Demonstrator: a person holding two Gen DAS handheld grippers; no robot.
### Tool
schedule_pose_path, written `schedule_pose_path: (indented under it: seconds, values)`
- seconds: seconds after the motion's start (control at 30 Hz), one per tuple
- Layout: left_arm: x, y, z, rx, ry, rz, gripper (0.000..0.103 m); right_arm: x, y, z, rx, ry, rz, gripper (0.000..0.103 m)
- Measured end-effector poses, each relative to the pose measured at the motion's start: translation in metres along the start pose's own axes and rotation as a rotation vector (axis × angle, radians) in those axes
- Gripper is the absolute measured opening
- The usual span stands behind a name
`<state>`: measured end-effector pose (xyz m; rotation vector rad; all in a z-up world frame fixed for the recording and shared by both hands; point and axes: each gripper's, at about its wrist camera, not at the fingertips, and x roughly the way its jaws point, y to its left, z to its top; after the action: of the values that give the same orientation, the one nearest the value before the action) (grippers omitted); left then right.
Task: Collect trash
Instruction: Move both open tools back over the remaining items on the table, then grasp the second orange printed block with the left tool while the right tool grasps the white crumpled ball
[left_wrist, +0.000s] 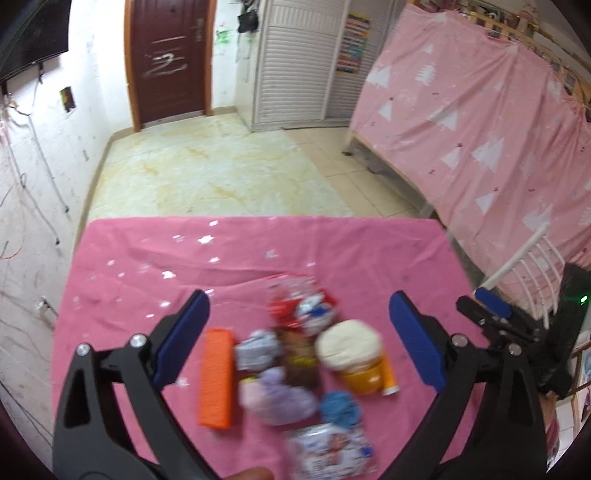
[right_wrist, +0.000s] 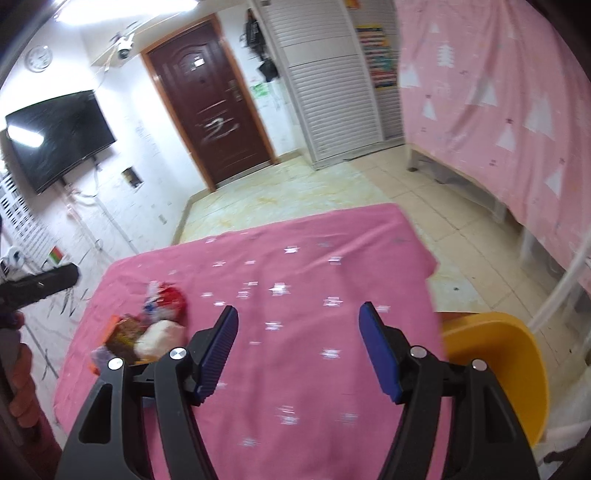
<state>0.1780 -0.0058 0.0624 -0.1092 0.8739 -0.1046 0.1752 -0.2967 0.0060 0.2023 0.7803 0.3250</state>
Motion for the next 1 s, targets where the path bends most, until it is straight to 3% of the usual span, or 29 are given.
schedule_pose_path:
  seconds: [0.23,0.57,0.73,1.0]
  values:
    - [0.001,0.038,-0.019,-0.002,0.034,0.056,0.094,0.016,0.047,0.006,-0.046,0.043,0.101,0.063]
    - [0.024,0.061,-0.036,-0.044,0.102,0.060,0.093,0.039,0.091,0.006,-0.111,0.105,0.149,0.065]
    - [0.034,0.067,-0.043,-0.041,0.140,0.040,0.076,0.048,0.103,0.002,-0.136,0.132,0.156,0.065]
    - [0.044,0.067,-0.053,-0.024,0.180,0.017,0.065,0.063,0.126,-0.006,-0.190,0.175,0.161,0.065]
